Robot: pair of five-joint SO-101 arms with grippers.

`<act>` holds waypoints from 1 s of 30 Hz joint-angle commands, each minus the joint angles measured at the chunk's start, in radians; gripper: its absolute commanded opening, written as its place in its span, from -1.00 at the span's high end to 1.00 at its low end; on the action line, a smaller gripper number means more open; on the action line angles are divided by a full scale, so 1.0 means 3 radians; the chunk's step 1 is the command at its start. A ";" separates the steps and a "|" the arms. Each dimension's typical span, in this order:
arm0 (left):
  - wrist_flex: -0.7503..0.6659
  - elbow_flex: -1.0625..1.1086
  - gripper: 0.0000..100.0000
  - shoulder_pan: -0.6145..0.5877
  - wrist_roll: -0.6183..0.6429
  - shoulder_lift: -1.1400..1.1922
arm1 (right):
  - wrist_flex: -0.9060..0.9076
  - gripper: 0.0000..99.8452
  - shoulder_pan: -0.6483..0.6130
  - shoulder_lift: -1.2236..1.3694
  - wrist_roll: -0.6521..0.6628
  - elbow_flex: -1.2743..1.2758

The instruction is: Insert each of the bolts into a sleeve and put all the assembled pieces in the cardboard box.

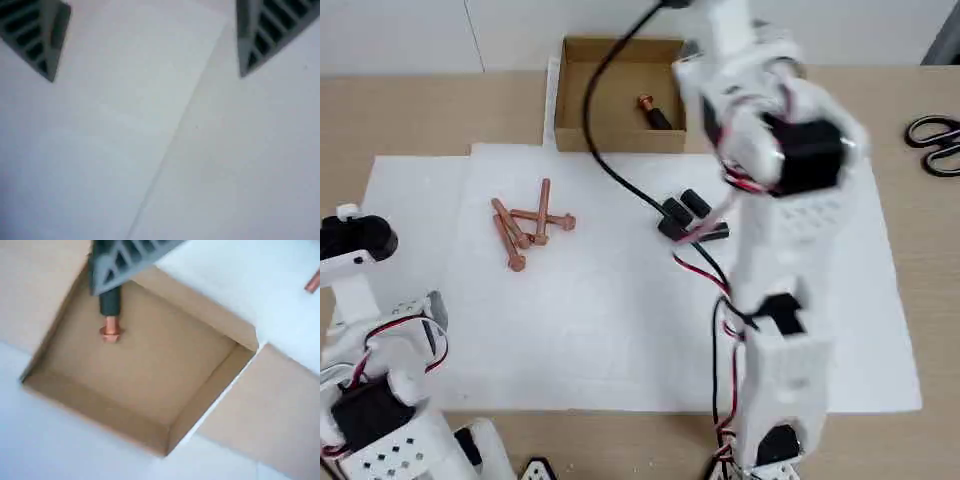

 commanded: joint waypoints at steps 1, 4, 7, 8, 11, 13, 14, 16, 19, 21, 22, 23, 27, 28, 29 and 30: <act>0.0000 -0.0110 0.56 -0.0005 -0.0020 -0.0020 | 0.0033 0.60 0.0100 -0.0724 -0.0051 0.0614; 0.0000 -0.0105 0.56 -0.0010 -0.0020 -0.0020 | 0.0028 0.60 0.0176 -0.1373 -0.0046 0.1509; -0.0031 -0.0018 0.56 -0.0010 -0.0020 -0.0020 | 0.0008 0.60 0.0207 -0.1992 -0.0046 0.2557; -0.0061 0.0023 0.56 -0.0015 -0.0020 -0.0020 | 0.0003 0.60 0.0207 -0.2171 -0.0046 0.2890; -0.0097 0.0095 0.56 -0.0015 -0.0020 -0.0020 | -0.0043 0.60 0.0202 -0.2498 0.0000 0.3744; -0.0097 0.0095 0.56 -0.0015 -0.0020 -0.0020 | -0.0110 0.60 0.0202 -0.2570 0.0020 0.4102; -0.0097 0.0095 0.56 -0.0015 -0.0020 -0.0020 | -0.0151 0.60 0.0207 -0.2570 0.0020 0.4230; -0.0097 0.0095 0.56 -0.0015 -0.0020 -0.0020 | -0.0146 0.60 0.0197 -0.2570 0.0031 0.4429; -0.0097 0.0095 0.56 -0.0015 -0.0020 -0.0020 | -0.0166 0.59 0.0110 -0.2493 0.0061 0.4639; -0.0097 0.0095 0.56 -0.0015 -0.0020 -0.0020 | -0.0171 0.60 0.0018 -0.2345 0.0266 0.4685; -0.0097 0.0095 0.56 -0.0015 -0.0020 -0.0020 | -0.0171 0.60 -0.0043 -0.2238 0.0363 0.4685; -0.0097 0.0095 0.56 -0.0015 -0.0020 -0.0020 | -0.0171 0.60 -0.0090 -0.2125 0.0419 0.4685; -0.0097 0.0095 0.56 -0.0015 -0.0020 -0.0020 | -0.0345 0.60 -0.0233 -0.1614 0.0568 0.4680; -0.0097 0.0095 0.56 -0.0015 -0.0015 -0.0020 | -0.0407 0.60 -0.0248 -0.1486 0.0604 0.4680; -0.0097 0.0095 0.56 -0.0015 -0.0015 -0.0020 | -0.0468 0.60 -0.0263 -0.1353 0.0634 0.4675; -0.0097 0.0095 0.56 -0.0015 -0.0015 -0.0020 | -0.0529 0.60 -0.0269 -0.1220 0.0665 0.4675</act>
